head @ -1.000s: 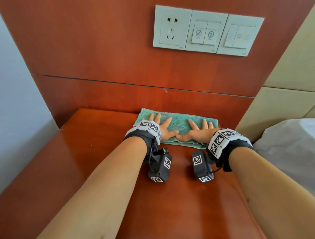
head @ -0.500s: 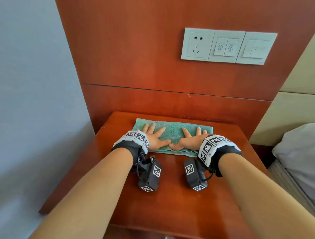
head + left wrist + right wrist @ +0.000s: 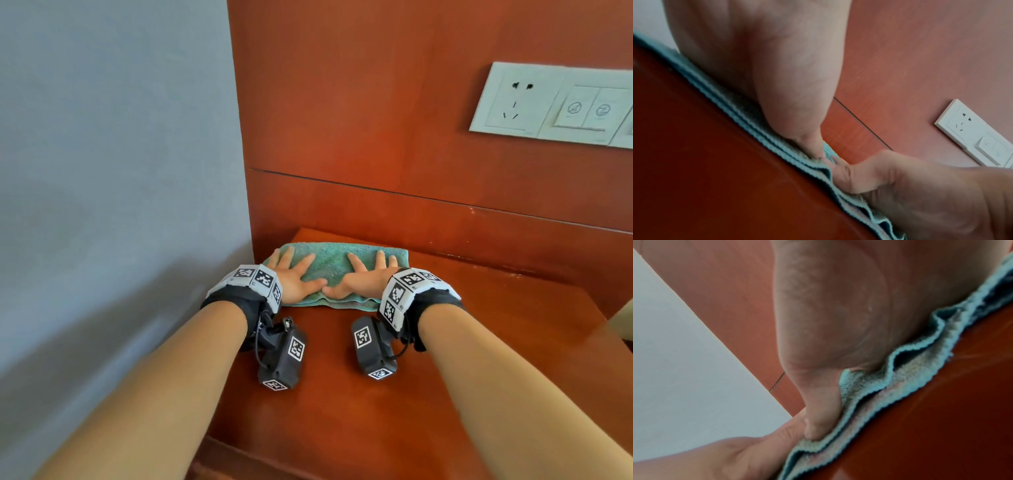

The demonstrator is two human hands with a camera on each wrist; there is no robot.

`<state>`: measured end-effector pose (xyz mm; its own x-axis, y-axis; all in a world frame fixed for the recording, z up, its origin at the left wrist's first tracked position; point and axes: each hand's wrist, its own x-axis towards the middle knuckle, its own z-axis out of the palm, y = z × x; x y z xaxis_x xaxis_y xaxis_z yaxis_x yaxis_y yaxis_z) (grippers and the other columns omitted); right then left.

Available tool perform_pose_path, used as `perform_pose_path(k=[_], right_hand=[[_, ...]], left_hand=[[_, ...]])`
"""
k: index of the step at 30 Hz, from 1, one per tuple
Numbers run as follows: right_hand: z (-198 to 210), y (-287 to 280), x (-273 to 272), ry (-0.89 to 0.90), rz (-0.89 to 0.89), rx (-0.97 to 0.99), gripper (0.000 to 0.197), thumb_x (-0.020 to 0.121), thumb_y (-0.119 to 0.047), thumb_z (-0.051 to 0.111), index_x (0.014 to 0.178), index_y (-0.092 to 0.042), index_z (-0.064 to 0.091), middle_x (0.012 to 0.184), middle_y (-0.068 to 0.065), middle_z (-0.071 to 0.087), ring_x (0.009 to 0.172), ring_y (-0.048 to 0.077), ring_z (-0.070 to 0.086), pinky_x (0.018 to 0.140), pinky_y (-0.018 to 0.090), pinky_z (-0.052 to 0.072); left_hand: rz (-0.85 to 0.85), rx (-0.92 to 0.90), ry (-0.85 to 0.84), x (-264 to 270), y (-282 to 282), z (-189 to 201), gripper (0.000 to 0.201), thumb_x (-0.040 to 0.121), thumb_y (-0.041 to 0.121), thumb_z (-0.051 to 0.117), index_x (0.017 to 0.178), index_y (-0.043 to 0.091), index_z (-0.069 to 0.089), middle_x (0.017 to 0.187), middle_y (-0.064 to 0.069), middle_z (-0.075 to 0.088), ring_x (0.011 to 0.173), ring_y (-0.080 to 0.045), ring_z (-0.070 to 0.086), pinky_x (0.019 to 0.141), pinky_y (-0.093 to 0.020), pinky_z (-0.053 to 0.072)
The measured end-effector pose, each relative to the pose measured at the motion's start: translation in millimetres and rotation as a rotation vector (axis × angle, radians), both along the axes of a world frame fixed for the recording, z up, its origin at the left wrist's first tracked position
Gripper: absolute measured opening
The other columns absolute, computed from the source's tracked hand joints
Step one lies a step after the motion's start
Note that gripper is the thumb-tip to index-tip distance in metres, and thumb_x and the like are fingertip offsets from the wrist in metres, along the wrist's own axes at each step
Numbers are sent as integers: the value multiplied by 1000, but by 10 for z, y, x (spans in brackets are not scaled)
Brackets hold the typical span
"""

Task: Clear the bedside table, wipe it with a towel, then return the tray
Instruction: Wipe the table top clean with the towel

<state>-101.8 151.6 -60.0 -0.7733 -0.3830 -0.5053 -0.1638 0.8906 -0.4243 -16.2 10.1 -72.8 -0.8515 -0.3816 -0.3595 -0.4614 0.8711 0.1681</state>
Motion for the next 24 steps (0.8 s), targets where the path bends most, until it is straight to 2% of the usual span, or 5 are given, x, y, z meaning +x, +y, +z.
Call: perform_pose_path(k=[10,14,17,20,24], right_hand=[[-4,-157,-536,54,60,44,100,65,-84,49,151,-42,21,163,8,-5,149,33,-11,117,57,-7],[-62,-150,-564,32,52,-28,104,52,-88,41,147,-50,24,164,2,1,150,28,-8,116,59,-3],[-105,-41,-567,78,114,-10,88,75,-78,44,151,-43,18,164,4,-4,149,29,-8,118,57,-4],[-69,66,-602,114,97,82,85,73,-83,38,149,-47,26,164,1,3,151,22,-7,112,65,-12],[-69,329,-687,85,49,64,99,62,-89,41,149,-45,23,164,1,0,150,23,-10,114,63,-9]], left_hand=[[13,-23,-47,-666,-204,58,82,85,76,31,150,45,-8,160,2,-20,149,-34,-5,120,-50,1],[29,-50,-33,-889,-194,35,82,86,73,33,151,41,-6,161,-5,-19,148,-39,-8,121,-50,3],[59,-58,-26,-927,-107,15,81,87,72,33,151,41,-5,161,-6,-18,147,-40,-9,120,-50,3],[71,-68,-44,-920,-19,58,79,88,71,32,151,42,-5,161,-3,-18,147,-41,-12,120,-52,1],[29,-37,-78,-1039,229,108,77,86,74,32,149,48,-6,161,-1,-18,145,-41,-18,118,-57,-2]])
